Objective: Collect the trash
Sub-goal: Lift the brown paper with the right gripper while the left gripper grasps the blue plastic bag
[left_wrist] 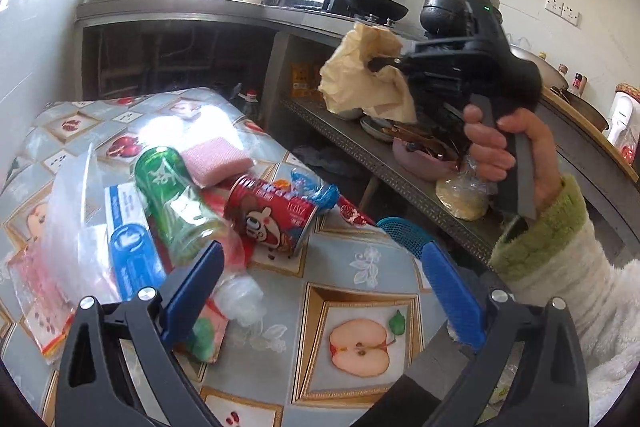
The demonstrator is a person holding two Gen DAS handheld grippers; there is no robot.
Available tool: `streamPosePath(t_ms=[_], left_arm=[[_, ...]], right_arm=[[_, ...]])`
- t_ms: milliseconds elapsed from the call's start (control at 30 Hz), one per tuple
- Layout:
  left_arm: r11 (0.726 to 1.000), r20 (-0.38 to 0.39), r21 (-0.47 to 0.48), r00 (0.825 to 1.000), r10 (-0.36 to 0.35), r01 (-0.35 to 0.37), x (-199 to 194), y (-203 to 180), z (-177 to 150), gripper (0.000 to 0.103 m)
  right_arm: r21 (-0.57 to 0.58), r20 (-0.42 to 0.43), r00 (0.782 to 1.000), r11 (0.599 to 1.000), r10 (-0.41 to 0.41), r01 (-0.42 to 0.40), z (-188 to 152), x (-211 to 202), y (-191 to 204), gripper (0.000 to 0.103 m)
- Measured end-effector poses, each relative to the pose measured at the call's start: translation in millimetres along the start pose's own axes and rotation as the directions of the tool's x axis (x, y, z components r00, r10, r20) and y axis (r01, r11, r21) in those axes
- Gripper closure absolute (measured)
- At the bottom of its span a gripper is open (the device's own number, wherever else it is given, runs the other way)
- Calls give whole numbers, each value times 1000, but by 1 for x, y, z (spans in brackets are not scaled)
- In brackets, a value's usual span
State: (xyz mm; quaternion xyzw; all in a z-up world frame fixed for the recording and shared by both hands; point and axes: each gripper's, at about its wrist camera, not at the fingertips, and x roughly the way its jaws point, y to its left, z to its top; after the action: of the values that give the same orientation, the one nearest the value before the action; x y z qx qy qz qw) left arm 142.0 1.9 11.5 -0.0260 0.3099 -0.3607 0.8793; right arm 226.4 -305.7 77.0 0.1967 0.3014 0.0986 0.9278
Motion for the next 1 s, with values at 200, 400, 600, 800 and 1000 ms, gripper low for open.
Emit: streamPosePath(t_ms=[200, 400, 600, 800, 1000], left_arm=[[999, -80, 14, 996, -34, 36, 61, -6, 43, 18], [992, -238, 127, 970, 56, -26, 140, -27, 61, 29], [950, -340, 303, 923, 181, -75, 203, -44, 55, 40], [934, -414, 341, 875, 252, -107, 238, -40, 52, 55], [910, -408, 398, 866, 290, -117, 243, -49, 49, 73]], right_arm=[[39, 69, 990, 992, -125, 122, -40, -42, -30, 98], [186, -7, 991, 974, -131, 130, -90, -31, -71, 98], [253, -63, 992, 959, -111, 123, -116, -24, -93, 98], [290, -68, 992, 950, -105, 120, -125, -32, -108, 98], [311, -71, 992, 943, -100, 117, -132, -38, -118, 98]])
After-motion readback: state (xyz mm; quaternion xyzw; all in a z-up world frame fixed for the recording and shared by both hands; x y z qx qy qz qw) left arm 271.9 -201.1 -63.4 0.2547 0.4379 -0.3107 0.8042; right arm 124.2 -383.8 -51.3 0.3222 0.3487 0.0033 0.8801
